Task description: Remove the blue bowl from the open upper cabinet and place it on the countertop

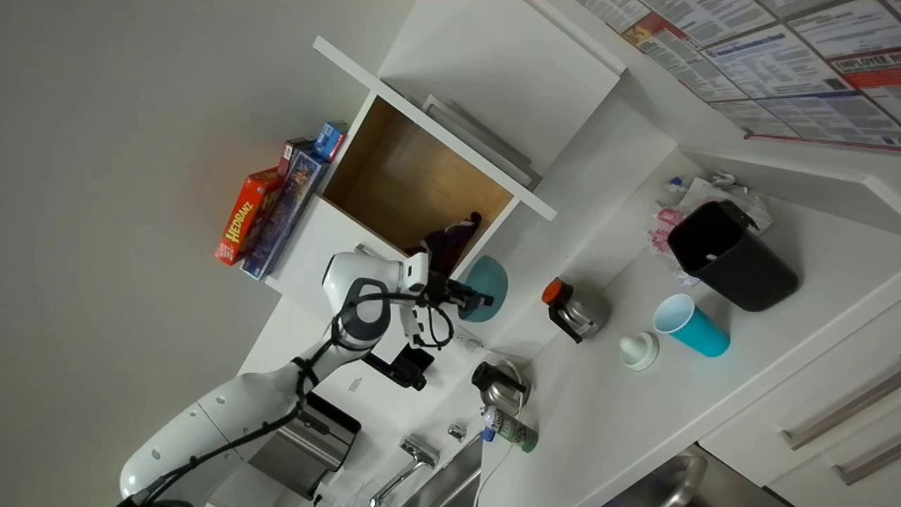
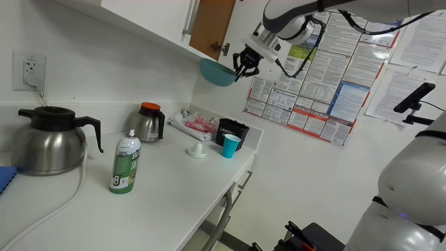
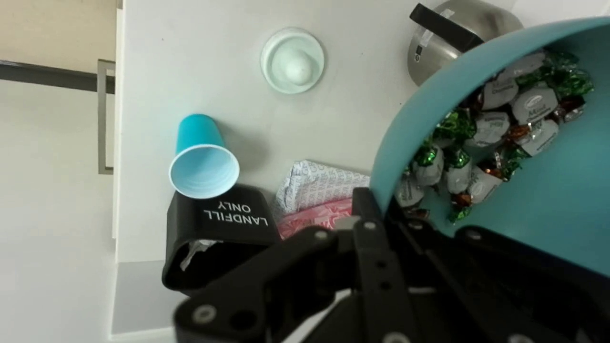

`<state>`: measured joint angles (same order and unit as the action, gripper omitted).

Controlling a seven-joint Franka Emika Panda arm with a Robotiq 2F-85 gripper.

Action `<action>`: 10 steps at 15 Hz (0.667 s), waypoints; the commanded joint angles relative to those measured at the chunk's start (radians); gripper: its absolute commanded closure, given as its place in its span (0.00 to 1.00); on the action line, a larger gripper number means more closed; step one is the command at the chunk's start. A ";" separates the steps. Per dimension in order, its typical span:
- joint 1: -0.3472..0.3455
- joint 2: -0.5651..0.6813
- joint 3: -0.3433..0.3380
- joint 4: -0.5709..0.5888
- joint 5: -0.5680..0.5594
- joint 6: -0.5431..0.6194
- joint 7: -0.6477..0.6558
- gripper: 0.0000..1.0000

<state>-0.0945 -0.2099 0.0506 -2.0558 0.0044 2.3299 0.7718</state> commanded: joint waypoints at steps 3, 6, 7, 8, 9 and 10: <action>0.028 -0.164 -0.012 -0.382 0.090 0.218 -0.071 0.99; 0.010 -0.106 0.008 -0.346 0.071 0.189 -0.049 0.96; 0.010 -0.105 0.008 -0.348 0.071 0.189 -0.049 0.96; 0.010 -0.103 0.008 -0.342 0.070 0.189 -0.049 0.96; 0.009 -0.100 0.007 -0.335 0.070 0.189 -0.049 0.96; 0.009 -0.099 0.007 -0.332 0.070 0.189 -0.049 0.96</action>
<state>-0.0792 -0.3090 0.0526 -2.3892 0.0702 2.5208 0.7269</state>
